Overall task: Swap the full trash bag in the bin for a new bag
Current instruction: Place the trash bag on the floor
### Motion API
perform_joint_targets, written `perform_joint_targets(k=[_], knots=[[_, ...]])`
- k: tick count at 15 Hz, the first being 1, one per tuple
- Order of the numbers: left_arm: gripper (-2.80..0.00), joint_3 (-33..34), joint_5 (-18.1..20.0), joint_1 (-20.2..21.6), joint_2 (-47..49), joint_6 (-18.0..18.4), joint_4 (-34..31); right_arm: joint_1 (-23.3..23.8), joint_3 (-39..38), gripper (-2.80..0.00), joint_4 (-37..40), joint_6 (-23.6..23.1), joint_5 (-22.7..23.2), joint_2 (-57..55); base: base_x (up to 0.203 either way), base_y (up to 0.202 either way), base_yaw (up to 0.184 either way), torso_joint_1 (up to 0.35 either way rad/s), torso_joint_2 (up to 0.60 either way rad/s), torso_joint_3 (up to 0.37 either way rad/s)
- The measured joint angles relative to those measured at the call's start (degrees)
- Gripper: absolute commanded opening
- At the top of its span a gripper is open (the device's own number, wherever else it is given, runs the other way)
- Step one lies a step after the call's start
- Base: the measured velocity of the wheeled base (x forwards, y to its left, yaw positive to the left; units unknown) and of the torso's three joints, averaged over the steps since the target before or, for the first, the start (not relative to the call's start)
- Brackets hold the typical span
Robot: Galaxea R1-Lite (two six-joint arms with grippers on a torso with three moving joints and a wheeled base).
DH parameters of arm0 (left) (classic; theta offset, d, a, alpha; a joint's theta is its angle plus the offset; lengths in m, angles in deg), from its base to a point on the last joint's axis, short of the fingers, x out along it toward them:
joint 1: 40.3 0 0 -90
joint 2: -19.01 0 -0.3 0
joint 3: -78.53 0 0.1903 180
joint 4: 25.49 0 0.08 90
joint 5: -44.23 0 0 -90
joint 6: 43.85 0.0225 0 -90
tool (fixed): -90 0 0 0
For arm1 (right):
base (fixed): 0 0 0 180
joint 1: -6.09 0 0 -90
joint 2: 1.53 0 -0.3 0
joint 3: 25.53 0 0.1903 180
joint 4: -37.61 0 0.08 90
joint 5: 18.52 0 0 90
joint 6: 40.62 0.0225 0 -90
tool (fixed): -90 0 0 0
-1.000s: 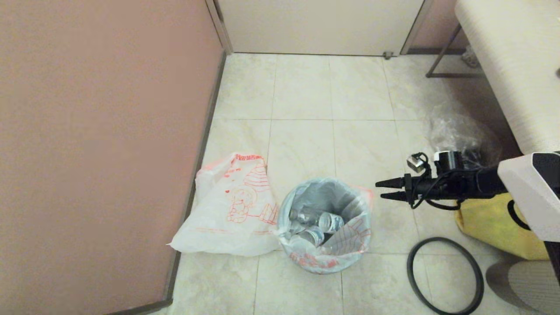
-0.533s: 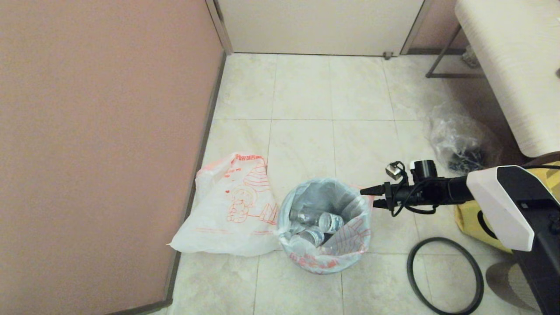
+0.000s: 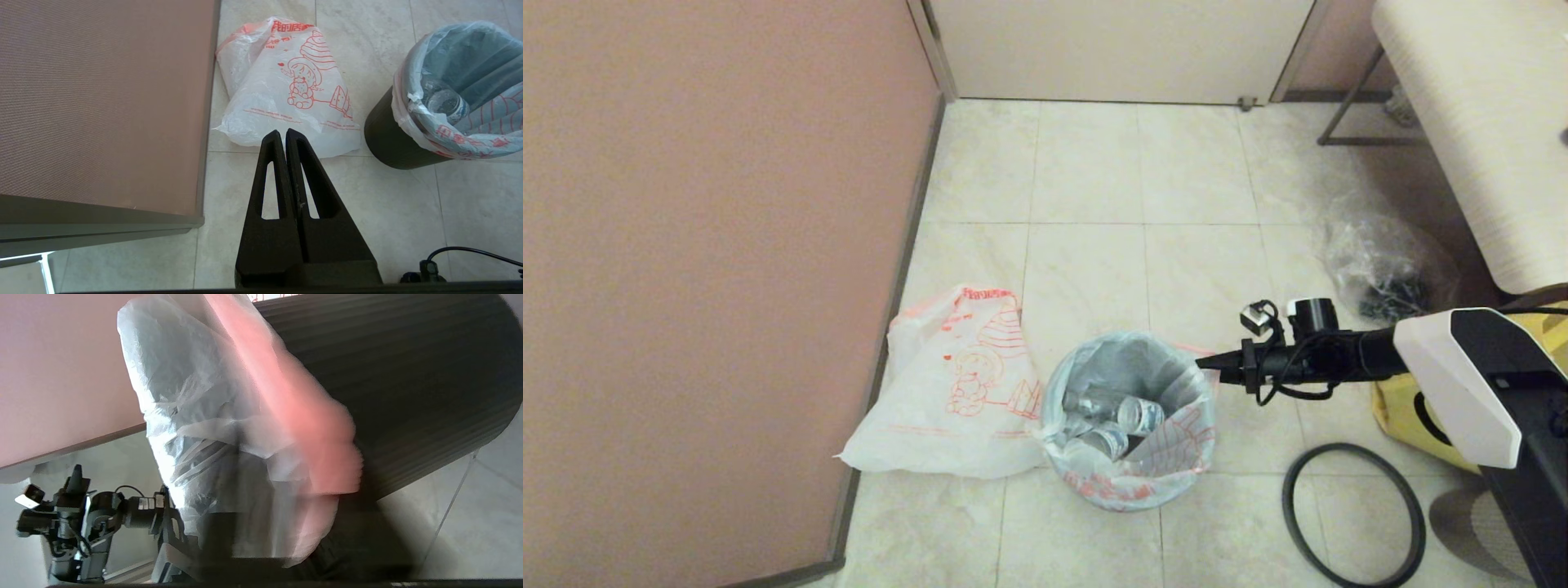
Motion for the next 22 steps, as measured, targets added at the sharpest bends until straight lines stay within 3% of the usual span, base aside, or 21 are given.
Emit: perform_joint_targets(k=[6,15,22], knots=[[-2.80,0.0,0.0,0.0,0.0,0.0,0.0,1.2,-3.2,-2.80,6.4,-0.5,3.0,4.2,0.000,0.000,0.000,0.000,0.00,0.000],[-2.80,0.0,0.0,0.0,0.0,0.0,0.0,-0.5,-25.1,-2.80,6.9,-1.3,3.8,25.2,0.000,0.000,0.000,0.000,0.00,0.000],[-2.80,0.0,0.0,0.0,0.0,0.0,0.0,-5.7,-26.4,-2.80,8.0,-1.5,1.4,26.9,0.000,0.000,0.000,0.000,0.00,0.000]])
